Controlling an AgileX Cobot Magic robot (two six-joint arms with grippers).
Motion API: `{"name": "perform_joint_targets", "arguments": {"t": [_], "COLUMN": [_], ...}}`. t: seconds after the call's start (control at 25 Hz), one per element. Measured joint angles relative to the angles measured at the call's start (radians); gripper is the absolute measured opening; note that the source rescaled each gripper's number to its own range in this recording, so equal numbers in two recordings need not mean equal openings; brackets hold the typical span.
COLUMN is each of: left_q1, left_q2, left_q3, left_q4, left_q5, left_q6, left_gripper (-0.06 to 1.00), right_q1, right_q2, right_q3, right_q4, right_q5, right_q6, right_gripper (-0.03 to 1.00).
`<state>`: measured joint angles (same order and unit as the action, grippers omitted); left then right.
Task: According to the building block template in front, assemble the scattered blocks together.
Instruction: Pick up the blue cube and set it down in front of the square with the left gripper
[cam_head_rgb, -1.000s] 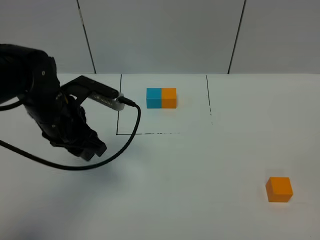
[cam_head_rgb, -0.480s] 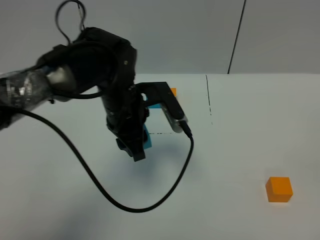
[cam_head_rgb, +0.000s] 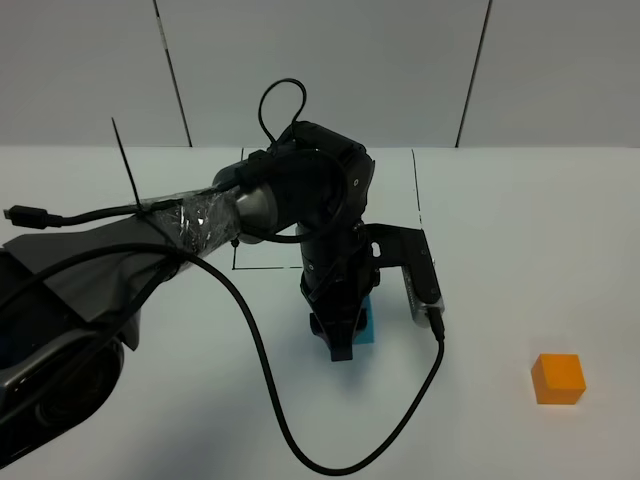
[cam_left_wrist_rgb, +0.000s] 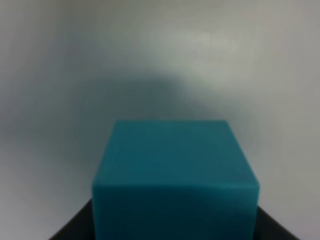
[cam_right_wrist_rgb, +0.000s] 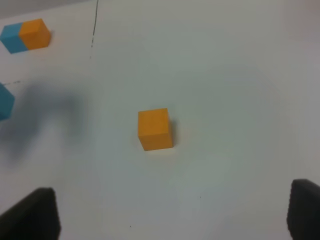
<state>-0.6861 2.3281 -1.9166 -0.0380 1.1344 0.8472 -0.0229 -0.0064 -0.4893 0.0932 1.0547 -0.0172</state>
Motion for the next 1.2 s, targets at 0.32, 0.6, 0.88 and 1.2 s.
{"name": "perform_joint_targets", "arguments": {"t": [0.32,0.6,0.88,1.2], "left_q1": [-0.03,-0.053,-0.053,-0.058], "left_q2": [0.016,0.019,0.031,0.09], "left_q3": [0.0,0.0,-0.001,-0.002], "left_q4": [0.06,0.098,0.122,0.112], "left_q5": [-0.032,-0.115,-0.117,-0.128], "left_q6": [0.007,0.01,0.01,-0.004], "left_gripper": [0.0,0.0,0.0,0.0], "right_q1": [0.0,0.0,0.0,0.0], "right_q2": [0.0,0.0,0.0,0.0], "right_q3": [0.0,0.0,0.0,0.0], "right_q4": [0.0,0.0,0.0,0.0], "right_q5": [0.0,0.0,0.0,0.0], "right_q6": [0.0,0.0,0.0,0.0], "right_gripper": [0.82,0.82,0.82,0.82]}}
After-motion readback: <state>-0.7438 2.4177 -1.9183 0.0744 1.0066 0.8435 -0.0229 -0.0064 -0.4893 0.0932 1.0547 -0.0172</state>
